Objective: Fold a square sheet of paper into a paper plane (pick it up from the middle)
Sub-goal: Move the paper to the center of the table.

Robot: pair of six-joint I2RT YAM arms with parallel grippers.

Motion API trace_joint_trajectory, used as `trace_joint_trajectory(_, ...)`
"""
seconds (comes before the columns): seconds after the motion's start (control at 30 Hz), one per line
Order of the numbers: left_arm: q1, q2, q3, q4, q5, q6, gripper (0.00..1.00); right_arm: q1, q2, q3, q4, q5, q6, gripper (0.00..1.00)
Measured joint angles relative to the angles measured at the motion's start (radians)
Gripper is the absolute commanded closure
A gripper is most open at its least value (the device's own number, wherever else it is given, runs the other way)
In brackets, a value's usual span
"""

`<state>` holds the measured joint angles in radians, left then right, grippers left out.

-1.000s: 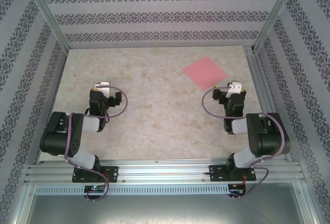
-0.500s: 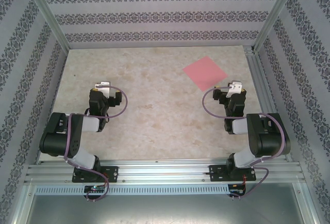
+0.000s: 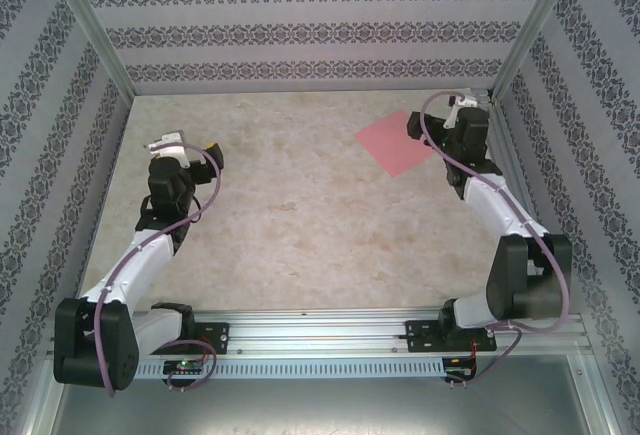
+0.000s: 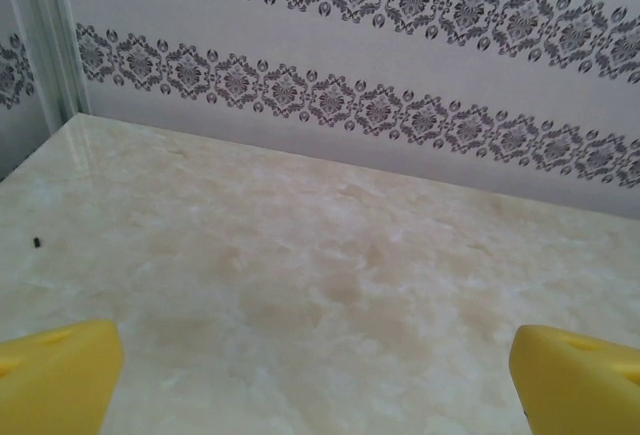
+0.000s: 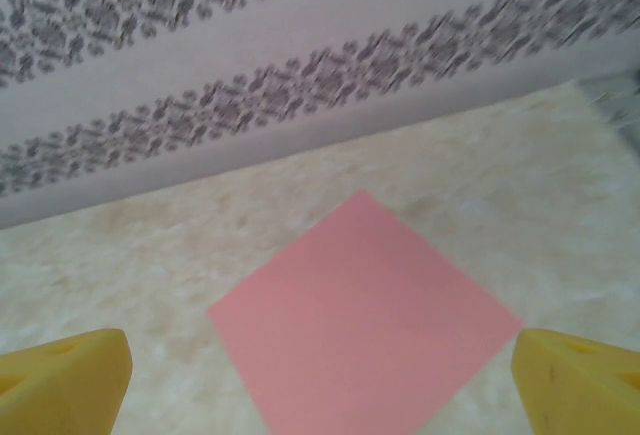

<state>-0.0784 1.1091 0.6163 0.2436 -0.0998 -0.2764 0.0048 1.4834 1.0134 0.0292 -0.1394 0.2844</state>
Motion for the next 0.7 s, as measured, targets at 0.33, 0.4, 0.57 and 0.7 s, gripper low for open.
trace_joint_trajectory(0.33, 0.000, 0.137, 0.075, -0.174, 0.325, -0.218, 0.00, 0.035, 0.459, 0.351, -0.343, -0.246, 0.135, 0.02)
trace_joint_trajectory(0.4, 0.000, 0.145, 0.076, -0.199, 0.370, -0.236, 0.00, 0.041, 0.528, 0.420, -0.378, -0.266, 0.156, 0.02)
trace_joint_trajectory(0.57, -0.001, 0.122, 0.076, -0.235, 0.428, -0.253, 0.00, 0.061, 0.636, 0.541, -0.439, -0.274, 0.192, 0.02)
trace_joint_trajectory(0.7, -0.002, 0.091, 0.076, -0.262, 0.446, -0.253, 0.00, 0.083, 0.643, 0.547, -0.465, -0.262, 0.214, 0.02)
